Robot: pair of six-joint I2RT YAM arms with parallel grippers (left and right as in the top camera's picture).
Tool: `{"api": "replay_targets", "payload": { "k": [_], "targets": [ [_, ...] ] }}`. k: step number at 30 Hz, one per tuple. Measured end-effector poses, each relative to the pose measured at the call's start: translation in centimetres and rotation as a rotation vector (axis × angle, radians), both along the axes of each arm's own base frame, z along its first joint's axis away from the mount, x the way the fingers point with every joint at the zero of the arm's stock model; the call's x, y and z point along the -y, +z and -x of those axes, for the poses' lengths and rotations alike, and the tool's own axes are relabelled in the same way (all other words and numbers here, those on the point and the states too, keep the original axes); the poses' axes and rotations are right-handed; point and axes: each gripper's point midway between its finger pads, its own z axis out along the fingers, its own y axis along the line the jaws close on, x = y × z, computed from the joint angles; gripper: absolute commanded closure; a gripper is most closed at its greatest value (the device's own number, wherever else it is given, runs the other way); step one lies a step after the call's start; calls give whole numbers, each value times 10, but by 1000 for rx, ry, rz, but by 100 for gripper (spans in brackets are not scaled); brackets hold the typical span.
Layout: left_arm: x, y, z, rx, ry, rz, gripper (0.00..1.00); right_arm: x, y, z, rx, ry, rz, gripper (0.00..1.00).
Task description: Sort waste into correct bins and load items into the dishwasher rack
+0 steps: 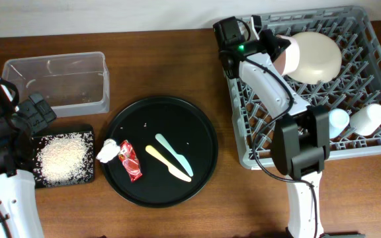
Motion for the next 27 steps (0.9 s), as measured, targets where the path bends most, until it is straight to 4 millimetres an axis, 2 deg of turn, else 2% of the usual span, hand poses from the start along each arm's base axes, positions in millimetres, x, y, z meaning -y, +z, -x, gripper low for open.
{"api": "replay_targets", "payload": {
  "k": [4,16,19,26,27],
  "targets": [
    [0,0,0,0,0,0,0,-2,-12,-6,5,1,-2,96],
    [0,0,0,-1,0,0,1,-5,-17,-11,25,8,-15,96],
    [0,0,0,0,0,0,1,-7,-19,-11,20,7,-3,92],
    [0,0,0,0,0,0,1,-10,-20,-11,-9,15,18,92],
    [0,0,0,0,0,0,1,-10,-20,-11,-14,17,21,89]
  ]
}}
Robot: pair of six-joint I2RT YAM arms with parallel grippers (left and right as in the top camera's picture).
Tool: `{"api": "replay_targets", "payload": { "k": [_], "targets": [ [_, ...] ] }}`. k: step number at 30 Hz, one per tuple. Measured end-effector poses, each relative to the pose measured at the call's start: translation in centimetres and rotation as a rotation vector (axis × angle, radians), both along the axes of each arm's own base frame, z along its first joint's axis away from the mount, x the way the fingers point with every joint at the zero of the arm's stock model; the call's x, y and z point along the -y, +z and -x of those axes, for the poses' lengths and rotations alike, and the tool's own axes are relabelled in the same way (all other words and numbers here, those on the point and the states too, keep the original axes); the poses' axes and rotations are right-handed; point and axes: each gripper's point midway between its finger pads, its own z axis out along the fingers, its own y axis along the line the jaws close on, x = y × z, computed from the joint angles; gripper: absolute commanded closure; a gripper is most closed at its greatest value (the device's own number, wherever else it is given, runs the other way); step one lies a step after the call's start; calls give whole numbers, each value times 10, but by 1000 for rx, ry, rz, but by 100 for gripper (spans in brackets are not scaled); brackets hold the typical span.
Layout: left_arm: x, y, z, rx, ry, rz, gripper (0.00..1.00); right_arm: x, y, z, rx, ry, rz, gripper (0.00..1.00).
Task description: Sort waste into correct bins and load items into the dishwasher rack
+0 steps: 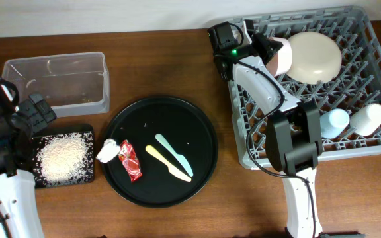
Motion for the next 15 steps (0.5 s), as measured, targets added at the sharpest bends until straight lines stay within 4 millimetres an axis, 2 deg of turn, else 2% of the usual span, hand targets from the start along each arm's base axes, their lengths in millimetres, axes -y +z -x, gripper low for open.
{"api": "replay_targets", "payload": {
  "k": [5,10,13,14,15],
  "targets": [
    [0,0,0,0,0,0,1,-9,-4,0,-16,22,-3,84],
    [0,0,0,0,0,0,1,-29,-11,-1,-34,64,-6,76],
    [0,0,0,0,0,0,1,-37,-11,0,-36,80,-6,63],
    [0,0,0,0,0,0,1,-40,-11,0,-37,85,-6,50],
    [0,0,0,0,0,0,1,-44,-11,0,-38,93,-6,44]
  ]
}}
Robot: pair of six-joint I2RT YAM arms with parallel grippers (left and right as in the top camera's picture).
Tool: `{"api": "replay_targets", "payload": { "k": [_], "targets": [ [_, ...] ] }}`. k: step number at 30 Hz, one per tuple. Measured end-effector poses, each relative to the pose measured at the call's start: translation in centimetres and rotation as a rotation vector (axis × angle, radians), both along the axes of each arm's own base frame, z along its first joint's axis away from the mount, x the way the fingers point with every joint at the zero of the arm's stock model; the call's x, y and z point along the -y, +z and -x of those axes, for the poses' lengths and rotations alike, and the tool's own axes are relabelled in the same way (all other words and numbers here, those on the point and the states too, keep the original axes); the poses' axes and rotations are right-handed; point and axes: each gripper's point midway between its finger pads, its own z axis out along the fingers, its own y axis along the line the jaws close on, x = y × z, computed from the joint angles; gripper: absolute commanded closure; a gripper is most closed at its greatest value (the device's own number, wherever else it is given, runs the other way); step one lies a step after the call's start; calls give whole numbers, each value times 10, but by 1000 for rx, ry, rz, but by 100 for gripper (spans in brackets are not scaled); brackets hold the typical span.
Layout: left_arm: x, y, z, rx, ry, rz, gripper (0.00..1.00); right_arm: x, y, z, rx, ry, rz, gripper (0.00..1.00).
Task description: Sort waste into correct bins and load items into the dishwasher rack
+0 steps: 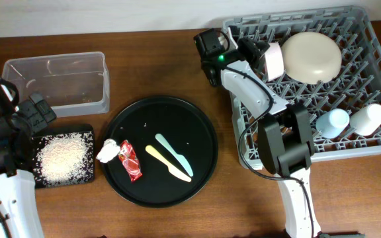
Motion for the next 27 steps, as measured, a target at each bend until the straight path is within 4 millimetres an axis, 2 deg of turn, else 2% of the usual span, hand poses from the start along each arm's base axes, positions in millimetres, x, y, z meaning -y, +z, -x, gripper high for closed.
{"api": "replay_targets", "payload": {
  "k": [4,9,12,15,17,24,26,27],
  "targets": [
    [0,0,0,-1,0,0,1,-14,0,1,3,26,-1,36],
    [0,0,0,-1,0,0,1,-60,3,3,53,108,-29,23],
    [0,0,0,-1,0,0,1,-111,5,13,75,203,-45,15],
    [0,0,0,-1,0,0,1,-145,5,23,89,265,-61,10],
    [0,0,0,-1,0,0,1,-153,5,26,105,277,-76,8],
    [0,0,0,-1,0,0,1,-157,-8,27,84,300,-233,6],
    [0,0,0,-1,0,0,1,-165,-2,32,46,328,-364,6],
    [0,0,0,-1,0,0,1,-171,7,33,48,341,-445,6]
  ]
}}
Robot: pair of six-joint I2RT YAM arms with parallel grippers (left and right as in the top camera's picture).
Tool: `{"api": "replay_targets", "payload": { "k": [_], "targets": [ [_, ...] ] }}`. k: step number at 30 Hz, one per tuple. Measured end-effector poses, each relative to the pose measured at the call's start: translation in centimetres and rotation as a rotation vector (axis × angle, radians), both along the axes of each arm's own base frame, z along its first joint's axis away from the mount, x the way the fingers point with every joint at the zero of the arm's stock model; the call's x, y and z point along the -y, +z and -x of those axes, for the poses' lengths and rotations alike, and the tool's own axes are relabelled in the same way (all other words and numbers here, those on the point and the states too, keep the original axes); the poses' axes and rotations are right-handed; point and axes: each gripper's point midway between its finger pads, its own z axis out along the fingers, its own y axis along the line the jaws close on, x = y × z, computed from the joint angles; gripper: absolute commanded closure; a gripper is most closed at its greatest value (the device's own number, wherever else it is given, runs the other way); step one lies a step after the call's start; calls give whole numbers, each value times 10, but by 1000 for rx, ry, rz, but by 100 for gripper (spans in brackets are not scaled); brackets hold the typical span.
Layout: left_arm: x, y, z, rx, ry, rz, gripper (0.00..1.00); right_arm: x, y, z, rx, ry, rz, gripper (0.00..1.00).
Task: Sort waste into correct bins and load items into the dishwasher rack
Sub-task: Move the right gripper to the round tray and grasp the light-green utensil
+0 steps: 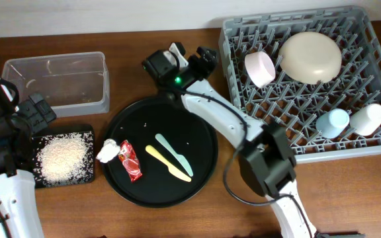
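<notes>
My right gripper is open and holds nothing, over the bare table just beyond the far rim of the round black tray. On that tray lie a yellow knife, a green knife, a red wrapper and a white crumpled tissue. A pink cup rests in the grey dishwasher rack beside a cream bowl. My left gripper hovers at the far left by the rice tray, its fingers apart.
A clear plastic bin stands at the back left. In front of it lies a small black tray of rice. A light blue cup and a white cup lie in the rack's right side.
My right gripper has moved left from the rack's near-left corner to over the table beyond the black tray. The pink cup stays in the rack. The left arm has not moved.
My right gripper was at the pink cup inside the rack, next to the cream bowl. It then stood further left at each moment, with the cup left in the rack. Now it is open, clear of the rack, near the black tray.
</notes>
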Motion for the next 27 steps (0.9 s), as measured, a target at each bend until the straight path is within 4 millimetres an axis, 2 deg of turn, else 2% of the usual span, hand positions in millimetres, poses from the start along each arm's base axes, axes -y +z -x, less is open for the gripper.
{"api": "replay_targets", "payload": {
  "k": [1,4,5,7,8,10,12,13,15,16,20,23,26,27],
  "targets": [
    [0,0,0,0,0,0,1,-7,13,4,-21,22,-93,6],
    [0,0,0,0,0,0,1,-27,76,20,-34,92,-415,5],
    [0,0,0,0,0,0,1,-31,104,32,-45,128,-539,6],
    [0,0,0,0,0,0,1,-31,149,58,-73,191,-711,6],
    [0,0,0,0,0,0,1,-30,163,76,-114,222,-782,7],
    [0,0,0,0,0,0,1,-30,165,99,-209,247,-841,10],
    [0,0,0,0,0,0,1,-36,152,117,-321,257,-875,18],
    [0,0,0,0,0,0,1,-41,140,124,-383,250,-881,23],
    [0,0,0,0,0,0,1,-50,98,133,-524,215,-868,37],
    [0,0,0,0,0,0,1,-54,76,136,-582,199,-852,40],
    [0,0,0,0,0,0,1,-65,1,148,-752,142,-823,40],
    [0,0,0,1,0,0,1,-69,-53,171,-887,160,-761,40],
    [0,0,0,1,0,0,1,-74,-102,195,-980,220,-697,43],
    [0,0,0,1,0,0,1,-76,-108,198,-990,236,-690,44]
  ]
}}
